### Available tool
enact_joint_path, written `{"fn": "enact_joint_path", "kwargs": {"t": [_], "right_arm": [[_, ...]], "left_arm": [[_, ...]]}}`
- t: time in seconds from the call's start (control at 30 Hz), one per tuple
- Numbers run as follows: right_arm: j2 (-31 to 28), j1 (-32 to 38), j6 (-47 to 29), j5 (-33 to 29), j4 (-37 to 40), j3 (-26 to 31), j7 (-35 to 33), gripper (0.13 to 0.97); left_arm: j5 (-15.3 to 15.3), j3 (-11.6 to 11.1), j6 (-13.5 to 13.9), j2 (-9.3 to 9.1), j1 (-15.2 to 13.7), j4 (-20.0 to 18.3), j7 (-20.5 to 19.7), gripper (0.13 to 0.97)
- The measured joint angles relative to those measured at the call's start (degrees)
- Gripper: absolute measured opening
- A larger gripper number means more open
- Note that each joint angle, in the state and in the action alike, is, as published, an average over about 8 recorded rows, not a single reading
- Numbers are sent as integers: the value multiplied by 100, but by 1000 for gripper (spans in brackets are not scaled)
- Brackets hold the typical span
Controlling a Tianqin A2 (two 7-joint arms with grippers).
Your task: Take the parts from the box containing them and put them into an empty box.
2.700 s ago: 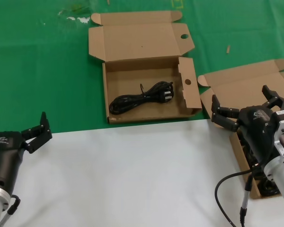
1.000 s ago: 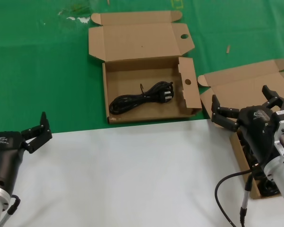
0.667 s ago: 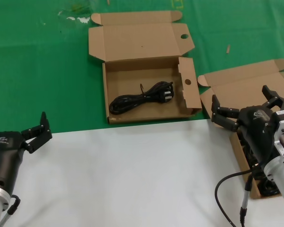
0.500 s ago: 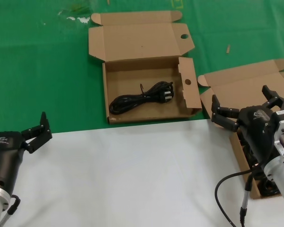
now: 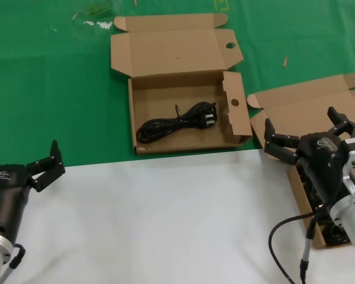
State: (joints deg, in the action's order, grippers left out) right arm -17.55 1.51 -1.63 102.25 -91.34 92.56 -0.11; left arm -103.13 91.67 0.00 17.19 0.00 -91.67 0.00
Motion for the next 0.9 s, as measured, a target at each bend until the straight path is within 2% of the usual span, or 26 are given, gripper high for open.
{"fn": "enact_joint_path", "kwargs": {"t": [0.9], "right_arm": [[0,0,0,0,0,0,0,966]], "left_arm": [[0,0,0,0,0,0,0,966]]}}
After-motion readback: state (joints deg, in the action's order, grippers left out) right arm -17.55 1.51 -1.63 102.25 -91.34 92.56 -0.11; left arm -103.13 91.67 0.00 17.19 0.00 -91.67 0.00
